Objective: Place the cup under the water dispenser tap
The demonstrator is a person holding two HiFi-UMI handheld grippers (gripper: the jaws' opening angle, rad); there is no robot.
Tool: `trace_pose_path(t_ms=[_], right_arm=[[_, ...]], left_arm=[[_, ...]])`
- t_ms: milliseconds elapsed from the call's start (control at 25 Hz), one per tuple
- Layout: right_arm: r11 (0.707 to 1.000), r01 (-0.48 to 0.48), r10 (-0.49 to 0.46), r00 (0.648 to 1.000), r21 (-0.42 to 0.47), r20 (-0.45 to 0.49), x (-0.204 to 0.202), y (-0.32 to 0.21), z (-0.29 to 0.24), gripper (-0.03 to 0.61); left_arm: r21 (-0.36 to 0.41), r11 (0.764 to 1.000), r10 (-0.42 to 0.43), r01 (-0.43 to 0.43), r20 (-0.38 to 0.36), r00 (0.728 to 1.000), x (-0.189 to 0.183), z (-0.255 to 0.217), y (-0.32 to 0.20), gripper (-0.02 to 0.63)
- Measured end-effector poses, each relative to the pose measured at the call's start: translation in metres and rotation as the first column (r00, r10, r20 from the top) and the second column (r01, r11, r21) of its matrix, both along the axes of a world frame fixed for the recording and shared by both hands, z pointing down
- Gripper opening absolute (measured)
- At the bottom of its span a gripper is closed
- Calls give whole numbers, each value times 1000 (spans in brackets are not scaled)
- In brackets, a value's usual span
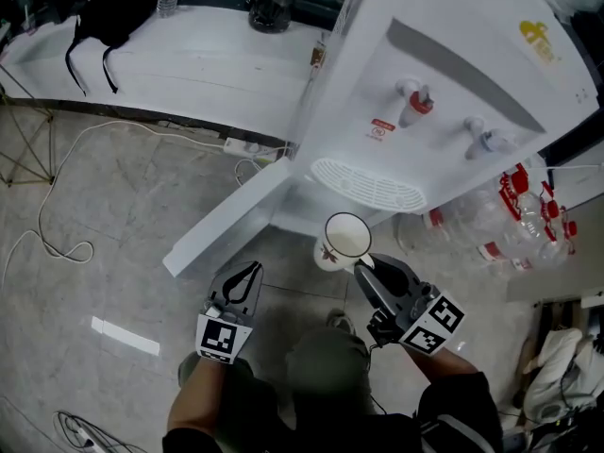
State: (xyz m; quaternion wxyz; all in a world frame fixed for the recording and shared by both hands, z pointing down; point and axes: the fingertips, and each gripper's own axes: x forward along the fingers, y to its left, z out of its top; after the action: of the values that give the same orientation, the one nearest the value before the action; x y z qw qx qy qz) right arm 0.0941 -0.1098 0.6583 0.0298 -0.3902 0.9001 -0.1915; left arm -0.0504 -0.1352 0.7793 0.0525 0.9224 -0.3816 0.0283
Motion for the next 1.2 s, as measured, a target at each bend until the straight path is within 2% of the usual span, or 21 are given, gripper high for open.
trace_pose_path(t_ms=[200,520,920,1200], right_arm=[[996,10,-12,1000,89,23,-1,-4,-51,80],[976,-39,47,998,216,-33,17,-43,-95,80],[972,-99,124,987,212,-107,38,-82,-82,80],[974,-75,106,984,212,-142,34,-87,-75,80]], left_arm=[[-2,1000,25,-25,21,999,6,6,0,29],[-9,1000,17,-16,26,1000,4,7,-2,29],[-17,1000,12,-11,2,1000,4,6,-5,29],[-15,998,56,-55,30,998,20,11,-5,29]])
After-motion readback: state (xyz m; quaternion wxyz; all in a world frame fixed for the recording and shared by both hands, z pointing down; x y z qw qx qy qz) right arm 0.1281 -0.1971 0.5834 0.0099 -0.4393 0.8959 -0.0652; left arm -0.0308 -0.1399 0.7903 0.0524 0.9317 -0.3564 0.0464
